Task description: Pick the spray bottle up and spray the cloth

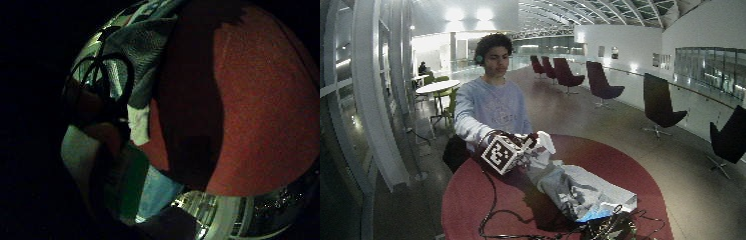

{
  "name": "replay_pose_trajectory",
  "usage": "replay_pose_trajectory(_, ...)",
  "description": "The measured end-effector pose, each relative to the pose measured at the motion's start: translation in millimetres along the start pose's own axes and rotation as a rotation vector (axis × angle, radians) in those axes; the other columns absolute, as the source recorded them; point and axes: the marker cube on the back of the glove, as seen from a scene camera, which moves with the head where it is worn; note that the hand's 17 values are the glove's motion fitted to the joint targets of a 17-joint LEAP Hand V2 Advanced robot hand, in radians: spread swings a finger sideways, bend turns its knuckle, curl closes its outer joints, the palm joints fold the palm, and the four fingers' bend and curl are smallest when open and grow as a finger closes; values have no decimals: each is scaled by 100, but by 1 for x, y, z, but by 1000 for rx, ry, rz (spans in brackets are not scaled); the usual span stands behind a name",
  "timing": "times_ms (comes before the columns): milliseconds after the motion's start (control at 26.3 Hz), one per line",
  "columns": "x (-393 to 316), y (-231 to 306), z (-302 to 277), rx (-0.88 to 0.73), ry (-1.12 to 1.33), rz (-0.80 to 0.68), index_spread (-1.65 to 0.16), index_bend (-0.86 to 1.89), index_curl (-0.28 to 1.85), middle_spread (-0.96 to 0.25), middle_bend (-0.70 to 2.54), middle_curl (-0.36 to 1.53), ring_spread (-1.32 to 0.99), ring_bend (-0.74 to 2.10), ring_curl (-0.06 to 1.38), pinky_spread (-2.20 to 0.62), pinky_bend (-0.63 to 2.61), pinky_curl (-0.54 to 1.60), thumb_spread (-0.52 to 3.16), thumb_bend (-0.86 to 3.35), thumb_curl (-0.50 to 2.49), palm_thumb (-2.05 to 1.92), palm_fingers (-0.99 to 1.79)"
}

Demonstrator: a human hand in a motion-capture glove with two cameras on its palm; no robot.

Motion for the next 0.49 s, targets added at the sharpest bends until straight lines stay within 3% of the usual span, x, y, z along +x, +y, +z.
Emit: replay_pose_trajectory(494,-3,-3,1,8,-3,3,-23,12,30,-2,42,47,-3,67,44,9,33,37,100,-2,53,73,117)
